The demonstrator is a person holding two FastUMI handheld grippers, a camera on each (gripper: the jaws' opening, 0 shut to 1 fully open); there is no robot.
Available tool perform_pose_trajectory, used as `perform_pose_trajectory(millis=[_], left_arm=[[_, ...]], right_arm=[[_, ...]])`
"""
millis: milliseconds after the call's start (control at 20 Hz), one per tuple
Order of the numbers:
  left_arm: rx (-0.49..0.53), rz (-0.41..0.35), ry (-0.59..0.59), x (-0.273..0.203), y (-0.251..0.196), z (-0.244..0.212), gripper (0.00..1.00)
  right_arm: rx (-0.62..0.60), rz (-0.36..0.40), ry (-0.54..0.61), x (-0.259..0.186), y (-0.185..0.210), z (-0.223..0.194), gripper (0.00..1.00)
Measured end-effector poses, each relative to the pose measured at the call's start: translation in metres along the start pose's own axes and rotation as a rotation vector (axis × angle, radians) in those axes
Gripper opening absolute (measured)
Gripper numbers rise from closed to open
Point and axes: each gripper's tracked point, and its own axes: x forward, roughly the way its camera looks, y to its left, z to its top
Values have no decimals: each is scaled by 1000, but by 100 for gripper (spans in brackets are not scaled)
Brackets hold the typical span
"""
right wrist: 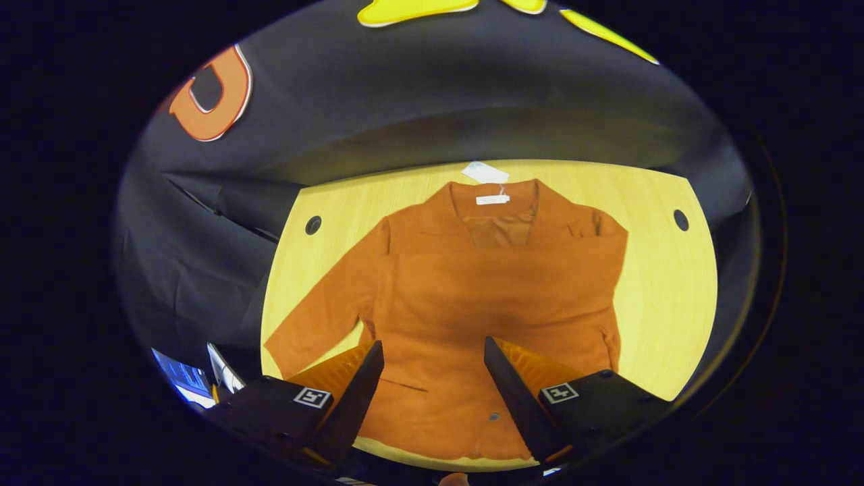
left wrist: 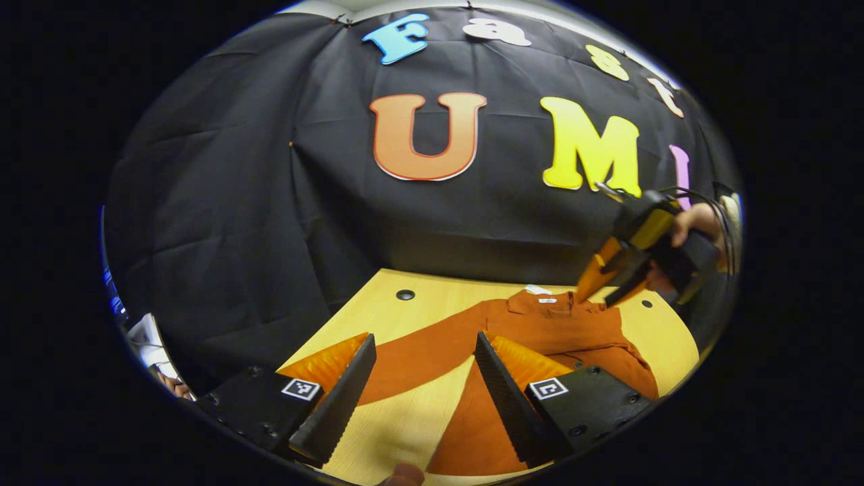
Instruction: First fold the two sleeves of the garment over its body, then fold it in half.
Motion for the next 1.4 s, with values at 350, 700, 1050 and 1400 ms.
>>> perform_pose_trajectory(millis=[350, 700, 1050, 1400], left_arm=[[-67, 217, 71, 31, 73, -23, 97], [-171, 401, 232, 58, 128, -61, 97], [-240, 457, 461, 94, 163, -129, 97], [-390, 486, 581, 118, 188, -169, 97]], right_arm=[[-23, 32, -73, -41, -36, -62, 97], [4, -87, -65, -46, -105, -141, 96], [-26, -84, -15, -39, -108, -192, 97], [-62, -85, 29, -27, -99, -202, 97]])
